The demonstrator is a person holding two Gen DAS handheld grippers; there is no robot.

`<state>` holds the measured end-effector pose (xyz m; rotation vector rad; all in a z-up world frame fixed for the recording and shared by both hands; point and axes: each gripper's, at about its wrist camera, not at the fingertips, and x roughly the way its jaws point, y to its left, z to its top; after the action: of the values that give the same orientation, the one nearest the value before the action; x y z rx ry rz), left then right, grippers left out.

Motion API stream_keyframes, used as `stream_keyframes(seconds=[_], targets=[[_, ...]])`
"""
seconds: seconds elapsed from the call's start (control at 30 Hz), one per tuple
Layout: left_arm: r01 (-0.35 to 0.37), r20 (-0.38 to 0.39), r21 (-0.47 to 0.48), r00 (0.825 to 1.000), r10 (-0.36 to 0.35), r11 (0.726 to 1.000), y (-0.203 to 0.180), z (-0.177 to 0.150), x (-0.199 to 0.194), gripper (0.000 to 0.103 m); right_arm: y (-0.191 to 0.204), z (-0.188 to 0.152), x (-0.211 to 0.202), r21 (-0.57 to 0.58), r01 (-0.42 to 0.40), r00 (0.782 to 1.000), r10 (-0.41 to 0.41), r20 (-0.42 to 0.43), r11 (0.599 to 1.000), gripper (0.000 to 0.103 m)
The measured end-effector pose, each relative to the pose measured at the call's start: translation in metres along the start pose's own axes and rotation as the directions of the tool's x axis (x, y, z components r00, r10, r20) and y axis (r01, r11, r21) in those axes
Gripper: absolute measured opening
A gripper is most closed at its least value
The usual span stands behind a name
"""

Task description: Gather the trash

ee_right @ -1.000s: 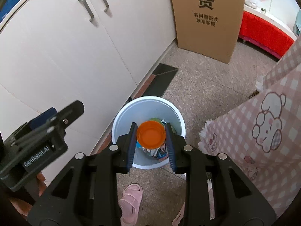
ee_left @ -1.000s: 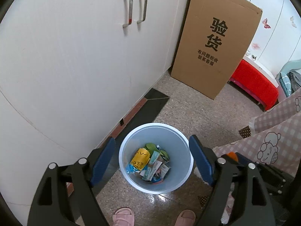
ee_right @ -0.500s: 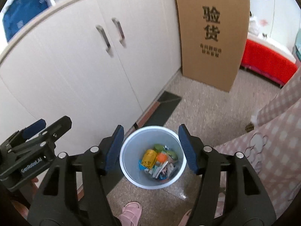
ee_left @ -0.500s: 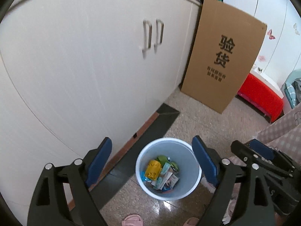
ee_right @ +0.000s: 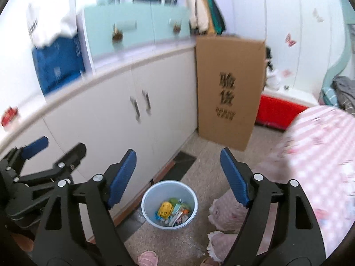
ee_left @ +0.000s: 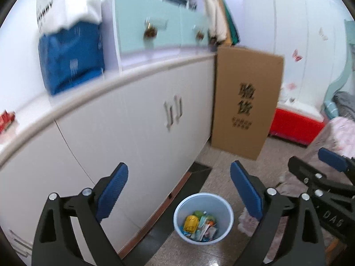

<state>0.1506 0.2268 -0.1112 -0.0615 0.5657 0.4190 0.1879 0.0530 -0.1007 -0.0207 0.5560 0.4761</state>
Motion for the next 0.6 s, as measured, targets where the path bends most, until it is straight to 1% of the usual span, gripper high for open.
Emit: stream_keyframes(seconds=[0.07, 0.2, 0.27, 0.33, 0.47, 0.53, 0.6], targets=[[0.025, 0.033, 0.012, 0.999, -0.025, 1.0, -0.007, 0.006, -0.025, 0.092, -0.007, 0.004, -0.034, 0.008, 0.014, 0.999, -0.014, 0.037, 1.0, 0.084], [0.069, 0.104, 0.042, 0.992, -0.073, 0.997, -0.024, 0.013, -0.085, 0.093, -0.023, 0.006, -0.108, 0.011, 0.059, 0.99, -0.06, 0.126, 0.998, 0.087], [0.106, 0.148, 0.054, 0.982, -0.113, 0.993, -0.032, 0.014, -0.116, 0.093, -0.029, 0.003, -0.137, 0.012, 0.088, 0.983, -0.088, 0.16, 0.996, 0.09], [0.121, 0.179, 0.069, 0.975, -0.132, 0.99, -0.041, 0.014, -0.142, 0.094, -0.036, -0.002, -0.17, 0.015, 0.126, 0.972, -0.127, 0.2, 0.992, 0.093], [0.176, 0.234, 0.107, 0.952, -0.197, 0.979, -0.056, 0.011, -0.188, 0.095, -0.047, -0.017, -0.223, 0.033, 0.175, 0.949, -0.177, 0.26, 0.984, 0.095], [0.209, 0.265, 0.122, 0.935, -0.234, 0.97, -0.065, 0.007, -0.215, 0.095, -0.051, -0.024, -0.244, 0.042, 0.197, 0.938, -0.201, 0.282, 0.979, 0.096], [0.234, 0.283, 0.132, 0.923, -0.263, 0.963, -0.071, 0.004, -0.232, 0.096, -0.055, -0.032, -0.262, 0.05, 0.213, 0.929, -0.218, 0.3, 0.976, 0.096]])
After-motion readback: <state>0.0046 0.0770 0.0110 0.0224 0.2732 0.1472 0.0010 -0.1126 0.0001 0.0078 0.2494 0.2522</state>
